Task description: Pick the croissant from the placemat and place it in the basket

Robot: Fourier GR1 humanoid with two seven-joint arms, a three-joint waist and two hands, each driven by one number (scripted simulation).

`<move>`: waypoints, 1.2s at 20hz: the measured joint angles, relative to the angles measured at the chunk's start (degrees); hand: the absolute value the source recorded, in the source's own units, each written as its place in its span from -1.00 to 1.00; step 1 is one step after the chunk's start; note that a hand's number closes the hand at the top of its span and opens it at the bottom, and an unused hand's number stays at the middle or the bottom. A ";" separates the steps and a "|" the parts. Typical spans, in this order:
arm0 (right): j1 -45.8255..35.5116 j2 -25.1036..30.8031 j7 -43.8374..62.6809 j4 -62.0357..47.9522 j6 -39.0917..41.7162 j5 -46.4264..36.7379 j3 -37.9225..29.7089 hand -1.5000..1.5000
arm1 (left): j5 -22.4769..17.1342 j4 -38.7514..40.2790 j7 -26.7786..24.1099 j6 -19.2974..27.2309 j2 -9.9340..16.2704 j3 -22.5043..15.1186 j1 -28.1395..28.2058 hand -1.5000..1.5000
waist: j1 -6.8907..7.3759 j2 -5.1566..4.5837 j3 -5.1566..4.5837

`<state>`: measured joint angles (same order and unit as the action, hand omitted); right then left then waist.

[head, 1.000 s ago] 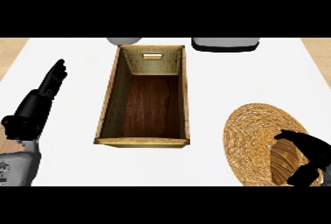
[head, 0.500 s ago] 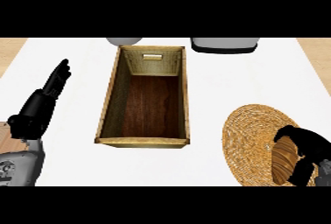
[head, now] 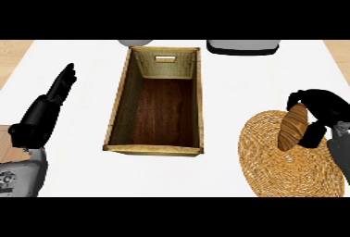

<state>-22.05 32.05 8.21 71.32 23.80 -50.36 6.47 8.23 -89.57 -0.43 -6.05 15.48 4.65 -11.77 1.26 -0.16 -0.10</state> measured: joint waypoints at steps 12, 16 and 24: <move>-13.85 -4.97 -1.68 6.66 -8.20 11.35 -14.22 1.00 | -0.15 0.64 -0.57 -0.25 0.51 1.39 0.66 0.00 | -1.32 0.46 0.11; -20.39 -7.73 1.06 10.95 -5.63 19.50 -18.46 1.00 | 0.05 0.55 -0.55 -0.21 0.24 1.17 0.90 0.00 | -1.36 0.58 0.08; -38.03 -10.21 16.69 16.41 2.31 30.71 -20.21 1.00 | -0.28 -0.74 -0.13 -0.96 0.83 1.80 1.50 0.00 | -1.01 0.60 0.02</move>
<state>-60.08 21.85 24.90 87.74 26.10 -19.65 -13.73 7.95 -90.32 -0.56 -7.01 16.31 6.46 -10.27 0.26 0.44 -0.08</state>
